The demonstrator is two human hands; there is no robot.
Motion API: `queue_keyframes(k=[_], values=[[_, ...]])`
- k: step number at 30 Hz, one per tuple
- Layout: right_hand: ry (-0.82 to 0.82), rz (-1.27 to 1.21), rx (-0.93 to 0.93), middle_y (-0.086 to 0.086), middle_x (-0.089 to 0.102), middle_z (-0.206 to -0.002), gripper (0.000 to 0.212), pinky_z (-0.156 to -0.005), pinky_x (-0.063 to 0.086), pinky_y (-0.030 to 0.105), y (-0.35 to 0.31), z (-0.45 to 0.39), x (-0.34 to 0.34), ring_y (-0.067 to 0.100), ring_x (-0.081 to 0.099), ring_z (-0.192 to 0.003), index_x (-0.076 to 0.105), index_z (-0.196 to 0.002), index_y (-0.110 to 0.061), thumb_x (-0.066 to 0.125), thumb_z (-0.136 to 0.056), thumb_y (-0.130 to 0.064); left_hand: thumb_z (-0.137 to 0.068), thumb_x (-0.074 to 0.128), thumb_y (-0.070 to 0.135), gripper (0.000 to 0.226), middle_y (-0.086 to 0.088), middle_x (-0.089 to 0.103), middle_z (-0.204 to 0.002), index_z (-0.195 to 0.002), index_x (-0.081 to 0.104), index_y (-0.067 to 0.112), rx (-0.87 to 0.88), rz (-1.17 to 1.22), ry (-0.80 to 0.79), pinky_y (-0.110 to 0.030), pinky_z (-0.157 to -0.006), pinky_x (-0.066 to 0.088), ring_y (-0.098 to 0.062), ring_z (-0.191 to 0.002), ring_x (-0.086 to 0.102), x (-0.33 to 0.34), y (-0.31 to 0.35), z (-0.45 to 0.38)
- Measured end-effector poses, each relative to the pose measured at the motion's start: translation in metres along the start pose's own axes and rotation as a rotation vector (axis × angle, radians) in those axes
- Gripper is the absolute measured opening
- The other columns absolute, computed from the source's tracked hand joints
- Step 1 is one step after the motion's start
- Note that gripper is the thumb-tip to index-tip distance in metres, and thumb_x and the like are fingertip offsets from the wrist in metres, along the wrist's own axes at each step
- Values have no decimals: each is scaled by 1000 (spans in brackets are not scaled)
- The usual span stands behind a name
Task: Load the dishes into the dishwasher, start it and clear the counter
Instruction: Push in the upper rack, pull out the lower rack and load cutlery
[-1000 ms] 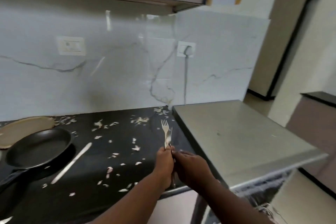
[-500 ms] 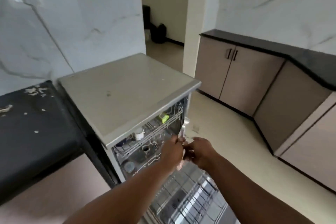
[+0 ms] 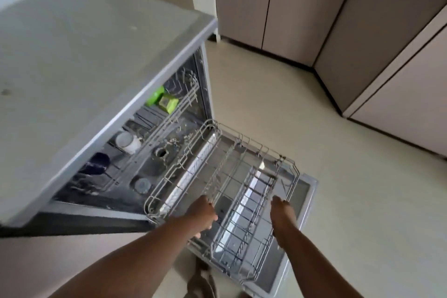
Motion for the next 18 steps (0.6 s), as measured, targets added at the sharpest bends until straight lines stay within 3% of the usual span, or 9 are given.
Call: queue_keyframes(k=[1,4,6,8,10,12,16,18], values=[[15,25,17,17,61,-96,35,-74,43,33,9,-15,8,33,60,-88,56,-112,-4,36,-102,-30,-100,45,9,30,-11,64,-119,-130,44,11,-5,-42,-27,-33,-65,54,-23,-87,67,11,-3,-14],[42,66,66,19,61,-90,43,-74,43,34,39,-58,40,31,59,-85,60,-108,2,27,-103,-25,-101,45,15,26,-8,65,-107,-126,43,12,89,-185,-60,-25,-49,46,-14,-65,58,38,-10,-62],[37,110,61,22,65,-102,42,-77,50,33,52,-81,64,33,64,-91,60,-111,4,25,-103,-19,-102,43,22,21,-6,66,-100,-121,44,12,184,-309,-54,-25,-48,42,-14,-65,58,56,-11,-95],[5,78,89,16,66,-98,42,-78,55,35,65,-105,87,31,64,-87,60,-109,2,26,-103,-22,-103,39,29,22,-6,67,-96,-115,45,12,271,-428,-21,-28,-55,44,-19,-70,62,76,-10,-130],[-10,22,130,6,58,-91,41,-74,51,31,78,-128,104,28,61,-90,60,-112,-1,30,-103,-27,-103,37,32,25,-10,68,-98,-112,47,12,338,-511,2,-33,-65,47,-28,-82,64,99,-9,-164],[-13,29,148,7,59,-95,40,-70,42,25,87,-153,117,29,61,-102,61,-114,-1,30,-103,-25,-102,36,34,26,-13,68,-102,-109,48,12,379,-540,9,-36,-69,43,-33,-90,64,121,-10,-191],[-4,82,138,24,65,-114,34,-91,51,38,96,-191,133,37,61,-108,65,-110,4,38,-98,-12,-101,34,33,22,-21,63,-101,-99,43,12,461,-516,46,-38,-64,34,-40,-89,60,158,-18,-228],[-11,64,138,19,67,-112,30,-85,52,32,95,-203,139,34,63,-107,66,-110,0,42,-95,-10,-101,34,31,18,-19,61,-89,-93,40,16,488,-485,90,-36,-61,32,-39,-82,60,168,-23,-238]])
Point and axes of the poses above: each hand's wrist, its own z-axis away from the middle knuckle, its own x-axis out of the palm, y = z × x, the point moved 2 cm from there along -z, towards the middle knuckle
